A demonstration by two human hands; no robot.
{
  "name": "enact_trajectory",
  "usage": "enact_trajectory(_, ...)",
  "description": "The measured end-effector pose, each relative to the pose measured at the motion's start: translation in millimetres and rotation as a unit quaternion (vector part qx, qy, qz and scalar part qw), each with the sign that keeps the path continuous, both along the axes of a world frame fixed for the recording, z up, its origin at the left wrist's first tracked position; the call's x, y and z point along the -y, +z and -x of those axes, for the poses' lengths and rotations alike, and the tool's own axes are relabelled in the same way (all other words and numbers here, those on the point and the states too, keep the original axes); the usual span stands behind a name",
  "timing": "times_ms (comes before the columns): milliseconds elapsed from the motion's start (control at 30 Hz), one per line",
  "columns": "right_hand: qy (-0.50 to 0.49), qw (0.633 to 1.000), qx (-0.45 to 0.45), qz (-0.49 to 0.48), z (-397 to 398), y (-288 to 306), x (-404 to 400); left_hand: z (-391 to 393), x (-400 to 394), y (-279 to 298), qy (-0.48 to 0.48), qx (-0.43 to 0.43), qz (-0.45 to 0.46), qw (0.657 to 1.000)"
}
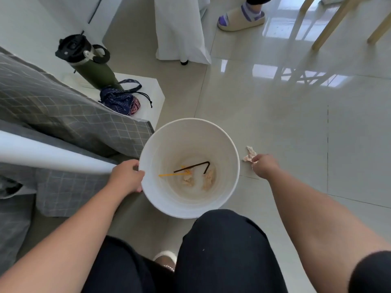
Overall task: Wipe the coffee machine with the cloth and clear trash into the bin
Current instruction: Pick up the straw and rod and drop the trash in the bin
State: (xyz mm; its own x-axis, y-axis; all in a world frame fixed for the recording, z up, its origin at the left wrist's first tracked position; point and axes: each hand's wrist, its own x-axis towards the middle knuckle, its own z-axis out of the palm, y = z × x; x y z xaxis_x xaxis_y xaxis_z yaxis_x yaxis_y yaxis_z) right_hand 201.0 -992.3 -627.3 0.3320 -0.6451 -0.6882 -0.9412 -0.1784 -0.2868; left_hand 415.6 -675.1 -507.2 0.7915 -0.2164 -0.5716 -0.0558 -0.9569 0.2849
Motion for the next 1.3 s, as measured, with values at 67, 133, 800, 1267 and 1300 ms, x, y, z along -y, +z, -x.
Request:
enact_trajectory(67,0.006,1.0,0.004,0.0,-1,-20,3,3,-2,-2,0.015,0.008,0.007,1.0)
enact_trajectory(133,0.017,1.0,0.015,0.007,-4,-39,7,7,-3,-1,0.027,0.019,0.016,0.999)
enact_trajectory(800,0.007,0.992,0.104,0.073,-6,-55,-13,17,10,-9,-0.043,0.081,0.042,0.995)
enact_trajectory(1267,-0.004,0.917,0.398,-0.008,-43,119,-64,12,13,-8,0.012,0.035,0.111,0.993)
enact_trajectory(1300,0.016,0.928,0.371,-0.036,-39,121,-70,13,11,-7,0.025,0.024,0.12,0.992)
